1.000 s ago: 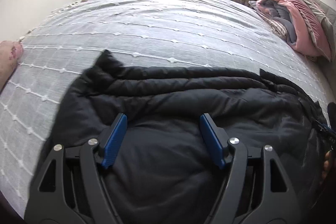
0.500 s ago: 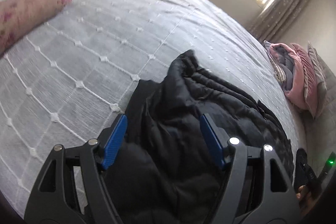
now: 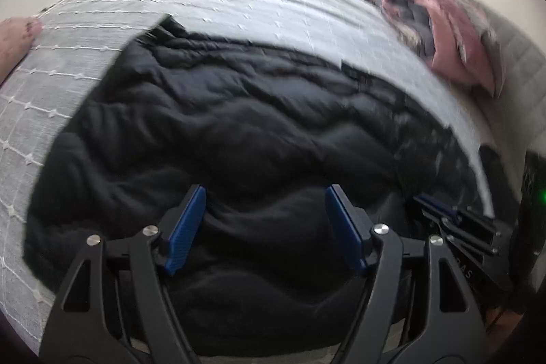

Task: Fold large clothes

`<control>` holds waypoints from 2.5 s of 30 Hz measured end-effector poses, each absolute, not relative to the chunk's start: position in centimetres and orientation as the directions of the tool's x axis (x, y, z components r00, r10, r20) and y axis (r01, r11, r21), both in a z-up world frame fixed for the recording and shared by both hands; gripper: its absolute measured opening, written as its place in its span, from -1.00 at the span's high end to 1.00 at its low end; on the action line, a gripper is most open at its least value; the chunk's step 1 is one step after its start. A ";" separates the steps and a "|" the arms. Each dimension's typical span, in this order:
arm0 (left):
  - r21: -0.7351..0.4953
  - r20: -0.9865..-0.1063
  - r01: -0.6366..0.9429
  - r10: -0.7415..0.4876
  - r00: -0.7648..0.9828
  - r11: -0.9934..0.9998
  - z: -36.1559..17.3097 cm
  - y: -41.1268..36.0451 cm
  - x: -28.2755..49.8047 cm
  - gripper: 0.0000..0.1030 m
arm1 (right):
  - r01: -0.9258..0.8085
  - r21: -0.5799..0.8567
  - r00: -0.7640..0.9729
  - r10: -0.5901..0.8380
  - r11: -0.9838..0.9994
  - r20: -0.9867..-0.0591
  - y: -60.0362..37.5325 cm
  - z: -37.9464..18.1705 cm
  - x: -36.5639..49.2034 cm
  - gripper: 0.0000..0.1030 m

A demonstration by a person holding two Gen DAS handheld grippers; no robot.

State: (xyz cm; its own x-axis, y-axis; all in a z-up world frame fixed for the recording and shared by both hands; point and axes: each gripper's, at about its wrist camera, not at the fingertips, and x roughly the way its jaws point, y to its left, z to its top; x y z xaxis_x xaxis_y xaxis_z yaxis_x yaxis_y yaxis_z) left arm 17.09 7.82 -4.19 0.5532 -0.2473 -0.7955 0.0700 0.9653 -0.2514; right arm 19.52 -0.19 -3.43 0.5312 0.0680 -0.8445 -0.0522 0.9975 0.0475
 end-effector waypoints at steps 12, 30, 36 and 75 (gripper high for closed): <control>-0.203 -0.824 0.091 -0.220 0.522 0.975 -5.5 6.9 17.8 -0.51 | 0.015 0.109 0.536 0.084 0.994 -0.840 -1.4 -4.0 23.0 0.73; -0.219 -0.828 0.138 -0.259 0.497 0.966 -5.7 6.4 18.4 -0.54 | 0.140 0.087 0.405 0.023 0.986 -0.914 -2.5 -8.3 39.1 0.73; -0.245 -0.823 0.142 -0.283 0.493 0.959 -5.8 6.9 18.6 -0.54 | 0.151 0.062 0.412 -0.005 0.987 -0.911 -2.5 -8.5 42.3 0.72; -0.435 -0.772 -0.226 -0.231 0.592 0.872 -3.8 22.9 10.4 -0.54 | -0.160 0.066 0.423 0.129 0.985 -0.897 2.3 -6.8 14.6 0.64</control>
State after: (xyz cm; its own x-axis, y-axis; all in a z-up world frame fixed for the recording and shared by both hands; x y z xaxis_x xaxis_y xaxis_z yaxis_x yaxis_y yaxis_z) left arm 10.39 22.89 -3.81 0.5923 -0.2315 -0.7717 -0.2260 0.8716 -0.4349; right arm 14.62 2.26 -6.78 0.4232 0.1291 -0.8968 -0.1599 0.9849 0.0663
